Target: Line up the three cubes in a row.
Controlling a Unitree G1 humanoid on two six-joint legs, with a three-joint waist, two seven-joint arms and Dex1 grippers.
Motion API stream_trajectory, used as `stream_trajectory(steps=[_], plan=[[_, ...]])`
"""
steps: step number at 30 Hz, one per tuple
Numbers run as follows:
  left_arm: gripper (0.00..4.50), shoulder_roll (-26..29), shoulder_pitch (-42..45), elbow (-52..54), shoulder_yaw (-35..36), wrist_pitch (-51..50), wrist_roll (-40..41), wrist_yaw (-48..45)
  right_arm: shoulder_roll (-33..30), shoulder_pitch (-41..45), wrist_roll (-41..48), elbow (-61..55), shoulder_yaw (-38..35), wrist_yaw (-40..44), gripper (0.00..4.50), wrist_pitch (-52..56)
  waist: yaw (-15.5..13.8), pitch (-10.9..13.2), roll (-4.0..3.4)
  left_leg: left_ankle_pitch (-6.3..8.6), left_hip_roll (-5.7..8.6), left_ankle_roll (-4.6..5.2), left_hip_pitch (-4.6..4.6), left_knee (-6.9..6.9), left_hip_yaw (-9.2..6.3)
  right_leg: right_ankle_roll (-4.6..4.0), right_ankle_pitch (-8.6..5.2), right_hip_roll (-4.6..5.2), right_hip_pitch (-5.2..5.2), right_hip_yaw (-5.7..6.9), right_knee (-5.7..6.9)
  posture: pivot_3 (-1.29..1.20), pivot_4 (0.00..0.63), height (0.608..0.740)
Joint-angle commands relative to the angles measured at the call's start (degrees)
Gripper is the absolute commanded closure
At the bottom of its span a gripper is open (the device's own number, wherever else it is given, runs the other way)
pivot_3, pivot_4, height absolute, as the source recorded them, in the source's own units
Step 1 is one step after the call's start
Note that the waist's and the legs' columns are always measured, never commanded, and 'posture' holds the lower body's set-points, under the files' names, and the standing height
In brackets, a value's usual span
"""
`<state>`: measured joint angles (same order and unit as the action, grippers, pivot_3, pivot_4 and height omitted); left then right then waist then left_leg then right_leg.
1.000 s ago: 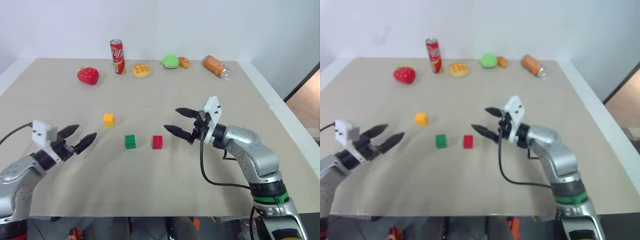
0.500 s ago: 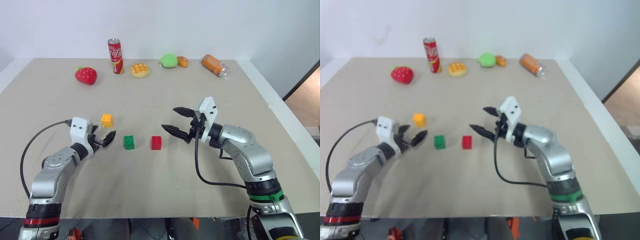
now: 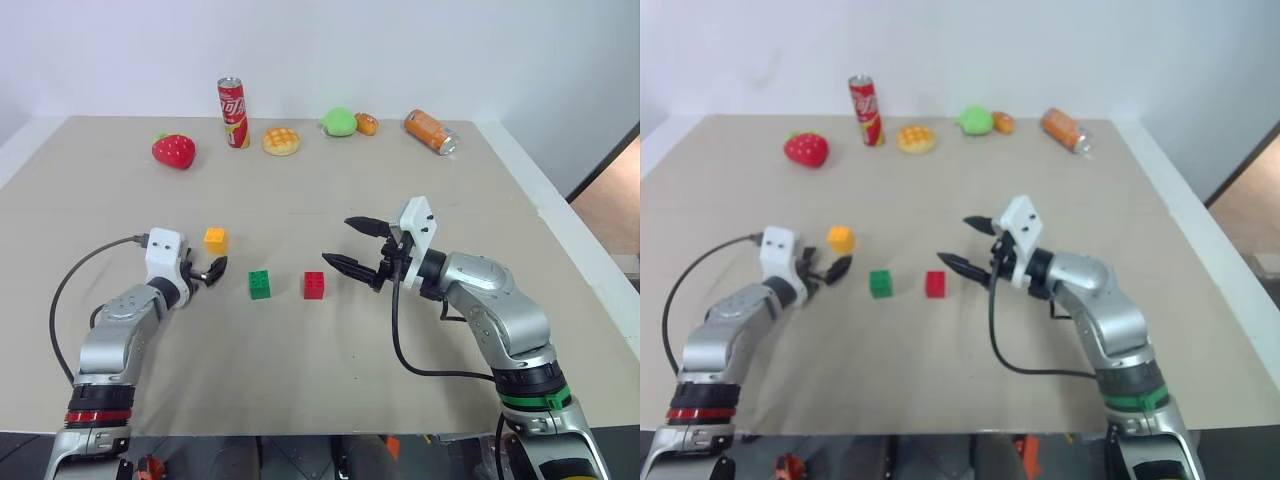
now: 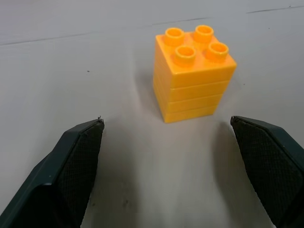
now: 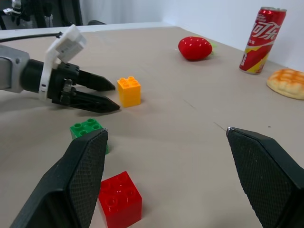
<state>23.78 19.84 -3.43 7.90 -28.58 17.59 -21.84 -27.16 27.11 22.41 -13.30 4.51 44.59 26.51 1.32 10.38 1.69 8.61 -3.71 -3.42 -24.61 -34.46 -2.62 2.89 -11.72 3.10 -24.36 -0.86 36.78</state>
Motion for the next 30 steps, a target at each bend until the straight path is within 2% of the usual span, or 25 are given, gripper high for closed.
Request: stream_trajectory(steps=[1, 9, 22, 27, 30], plan=[[0.07, -0.5, 3.3, -2.0, -0.8, 1.8, -1.5, 0.0, -0.3, -0.3, 1.4, -3.1, -1.3, 0.0, 0.36, 0.3, 0.0, 0.0, 0.00, 0.00, 0.00, 0.00, 0.00, 0.00, 0.00, 0.00, 0.00, 0.00, 0.01, 0.00, 0.00, 0.00, 0.150, 0.740], [0.07, -2.4, 7.7, -7.3, -1.6, 4.1, -3.9, 0.7, -0.3, -0.6, 1.6, -3.7, -1.1, -0.2, 0.36, 0.8, 0.1, 0.0, 0.00, 0.00, 0.00, 0.00, -0.01, 0.00, 0.00, 0.02, 0.00, 0.00, 0.00, 0.00, 0.00, 0.00, 0.150, 0.740], [0.07, -1.0, 3.3, -0.6, 0.0, 0.9, -3.3, 0.2, -0.3, -0.5, 1.6, -2.8, -1.0, 0.0, 0.36, 0.8, 0.1, 0.0, 0.00, 0.00, 0.00, 0.00, 0.01, 0.02, 0.00, 0.02, 0.00, -0.01, 0.00, -0.02, 0.00, 0.00, 0.150, 0.740], [0.07, -1.7, 3.7, -1.5, -0.4, 0.3, -4.7, 1.9, 0.0, 0.1, 1.5, -2.1, -0.7, 0.2, 0.36, 0.7, 0.0, 0.0, 0.00, 0.00, 0.00, 0.00, 0.01, 0.01, 0.00, 0.02, 0.01, -0.01, 0.00, -0.02, 0.00, 0.00, 0.150, 0.740], [0.07, -3.3, 4.5, -1.3, 1.4, -0.4, -2.5, 2.6, 0.2, 0.4, 1.5, -2.1, -0.6, 0.2, 0.36, 0.7, 0.0, 0.0, 0.00, 0.00, 0.00, 0.00, 0.01, 0.00, 0.00, 0.03, 0.01, -0.01, 0.01, -0.02, 0.00, 0.00, 0.150, 0.740]])
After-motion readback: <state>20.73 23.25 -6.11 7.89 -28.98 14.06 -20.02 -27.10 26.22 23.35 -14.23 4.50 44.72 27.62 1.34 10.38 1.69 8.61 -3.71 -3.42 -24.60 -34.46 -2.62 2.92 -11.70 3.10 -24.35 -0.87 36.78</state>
